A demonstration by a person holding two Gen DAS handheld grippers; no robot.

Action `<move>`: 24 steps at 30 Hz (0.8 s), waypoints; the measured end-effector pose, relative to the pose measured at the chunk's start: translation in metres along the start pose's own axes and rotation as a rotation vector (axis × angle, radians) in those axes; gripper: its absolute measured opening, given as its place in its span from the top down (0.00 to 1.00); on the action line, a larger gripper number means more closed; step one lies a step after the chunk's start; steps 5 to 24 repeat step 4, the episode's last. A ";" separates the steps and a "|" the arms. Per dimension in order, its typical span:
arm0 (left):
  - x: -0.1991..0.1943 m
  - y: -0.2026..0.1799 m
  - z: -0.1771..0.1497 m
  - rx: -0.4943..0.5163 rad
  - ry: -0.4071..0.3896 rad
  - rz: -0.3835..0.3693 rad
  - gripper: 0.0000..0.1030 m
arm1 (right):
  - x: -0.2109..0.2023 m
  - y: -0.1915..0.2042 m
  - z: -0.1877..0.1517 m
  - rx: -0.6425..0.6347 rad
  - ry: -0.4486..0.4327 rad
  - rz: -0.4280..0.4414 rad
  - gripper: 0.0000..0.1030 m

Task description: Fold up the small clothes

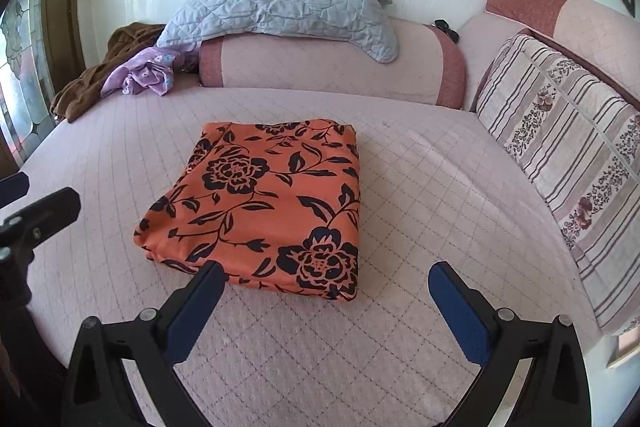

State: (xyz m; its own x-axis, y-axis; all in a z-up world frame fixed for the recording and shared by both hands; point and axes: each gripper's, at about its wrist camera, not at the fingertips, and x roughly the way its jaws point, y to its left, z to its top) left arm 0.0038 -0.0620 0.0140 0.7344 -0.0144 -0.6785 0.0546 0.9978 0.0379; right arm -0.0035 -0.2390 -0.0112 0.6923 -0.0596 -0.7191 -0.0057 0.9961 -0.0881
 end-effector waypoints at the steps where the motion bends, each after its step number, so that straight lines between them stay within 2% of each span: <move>1: 0.001 -0.002 0.001 0.004 -0.005 -0.001 0.10 | 0.001 0.000 0.001 0.001 0.002 0.001 0.00; 24: 0.006 -0.005 0.006 0.011 -0.013 0.000 0.10 | 0.005 0.002 0.007 -0.001 0.001 0.002 0.00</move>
